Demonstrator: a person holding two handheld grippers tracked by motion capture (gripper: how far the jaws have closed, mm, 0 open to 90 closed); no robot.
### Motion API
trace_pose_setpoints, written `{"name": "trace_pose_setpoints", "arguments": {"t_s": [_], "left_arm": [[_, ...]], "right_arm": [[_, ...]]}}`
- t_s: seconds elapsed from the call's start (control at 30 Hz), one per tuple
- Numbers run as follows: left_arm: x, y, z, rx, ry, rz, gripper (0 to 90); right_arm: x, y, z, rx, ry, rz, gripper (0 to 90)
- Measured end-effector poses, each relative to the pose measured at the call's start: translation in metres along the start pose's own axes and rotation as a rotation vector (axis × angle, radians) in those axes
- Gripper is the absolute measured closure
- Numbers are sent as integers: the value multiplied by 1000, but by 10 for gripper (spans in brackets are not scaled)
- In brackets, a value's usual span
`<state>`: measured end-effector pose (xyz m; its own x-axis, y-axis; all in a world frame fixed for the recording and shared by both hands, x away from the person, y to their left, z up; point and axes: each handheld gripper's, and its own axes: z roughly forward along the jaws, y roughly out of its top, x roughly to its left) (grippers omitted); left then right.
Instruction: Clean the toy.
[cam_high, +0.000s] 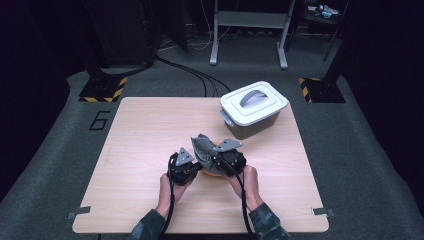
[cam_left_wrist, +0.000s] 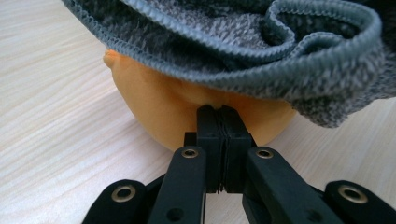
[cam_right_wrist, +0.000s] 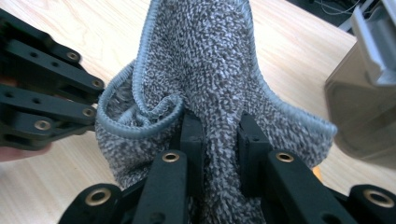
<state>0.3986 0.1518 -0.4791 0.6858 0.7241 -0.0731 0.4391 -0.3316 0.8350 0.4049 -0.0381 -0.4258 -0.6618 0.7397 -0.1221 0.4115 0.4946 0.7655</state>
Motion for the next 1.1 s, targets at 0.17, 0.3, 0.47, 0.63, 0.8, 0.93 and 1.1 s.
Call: {"name": "trace_pose_setpoints", "arguments": {"t_s": [0.17,0.3,0.47,0.63,0.8,0.93,1.1], "left_arm": [[0,-1,0,-3,-7,-3,886],[0,-2,1,-5,-10,-4,885],[0,-2,1,-1,-14,3,885],[-1,-2,2,-3,-17,-3,883],[-1,-1,-1,-9,-13,9,836],[2,1,-8,-31,-2,16,647],[3,11,-9,-59,0,35,525]], "right_arm": [[-13,-10,-2,-8,4,45,761],[-27,-22,-7,-4,-24,94,761],[-44,-36,-7,7,-56,152,760],[-59,-54,-3,34,-86,195,760],[-61,-55,-2,37,-86,192,760],[-63,-55,-2,36,-85,197,761],[-63,-54,-2,47,-81,195,760]]}}
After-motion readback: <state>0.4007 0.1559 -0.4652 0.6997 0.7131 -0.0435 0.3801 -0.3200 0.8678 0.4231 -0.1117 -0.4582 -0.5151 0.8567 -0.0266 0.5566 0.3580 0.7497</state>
